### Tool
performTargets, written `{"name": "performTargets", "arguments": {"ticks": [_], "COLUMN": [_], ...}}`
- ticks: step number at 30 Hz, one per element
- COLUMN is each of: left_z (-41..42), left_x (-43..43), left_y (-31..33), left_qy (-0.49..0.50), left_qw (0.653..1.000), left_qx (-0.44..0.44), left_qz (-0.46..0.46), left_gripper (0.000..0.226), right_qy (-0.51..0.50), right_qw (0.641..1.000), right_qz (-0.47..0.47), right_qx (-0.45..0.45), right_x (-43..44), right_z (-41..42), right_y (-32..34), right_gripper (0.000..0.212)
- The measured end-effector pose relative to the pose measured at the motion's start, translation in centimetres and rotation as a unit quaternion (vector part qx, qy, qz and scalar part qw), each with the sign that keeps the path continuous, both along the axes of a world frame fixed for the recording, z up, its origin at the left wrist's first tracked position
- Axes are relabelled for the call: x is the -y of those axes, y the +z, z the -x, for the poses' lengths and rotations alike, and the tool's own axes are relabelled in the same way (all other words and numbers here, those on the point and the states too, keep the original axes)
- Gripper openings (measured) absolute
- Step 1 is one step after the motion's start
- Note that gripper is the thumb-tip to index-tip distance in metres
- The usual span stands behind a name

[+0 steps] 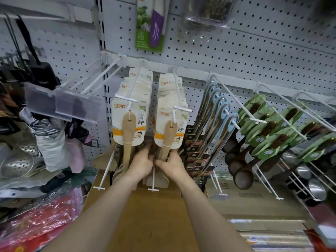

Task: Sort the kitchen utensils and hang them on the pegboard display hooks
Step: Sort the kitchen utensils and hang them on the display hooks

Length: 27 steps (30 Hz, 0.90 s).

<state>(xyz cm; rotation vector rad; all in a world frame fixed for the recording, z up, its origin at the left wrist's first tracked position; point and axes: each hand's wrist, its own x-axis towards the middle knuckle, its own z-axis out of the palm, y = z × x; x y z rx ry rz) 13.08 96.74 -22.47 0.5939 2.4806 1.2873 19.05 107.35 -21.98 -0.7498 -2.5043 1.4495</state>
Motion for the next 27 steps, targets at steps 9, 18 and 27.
{"name": "performTargets", "arguments": {"ticks": [9, 18, 27], "left_z": [-0.3, -1.6, -2.9], "left_x": [0.9, 2.0, 3.9], "left_y": [-0.5, -0.5, 0.2], "left_qy": [-0.021, -0.012, 0.012], "left_qw": [0.999, 1.0, 0.999], "left_qx": [0.007, -0.011, -0.006], "left_qz": [0.026, 0.018, 0.048], "left_gripper": [0.042, 0.025, 0.021], "right_qy": [-0.034, -0.014, 0.028], "right_qw": [0.999, 0.999, 0.999], "right_qz": [0.0, -0.024, -0.021], "right_qx": [0.014, 0.032, 0.028], "right_x": [-0.5, -1.2, -1.0], "right_z": [-0.6, -2.5, -3.9], "right_y": [-0.6, 0.2, 0.6], "right_gripper": [0.034, 0.03, 0.033]}}
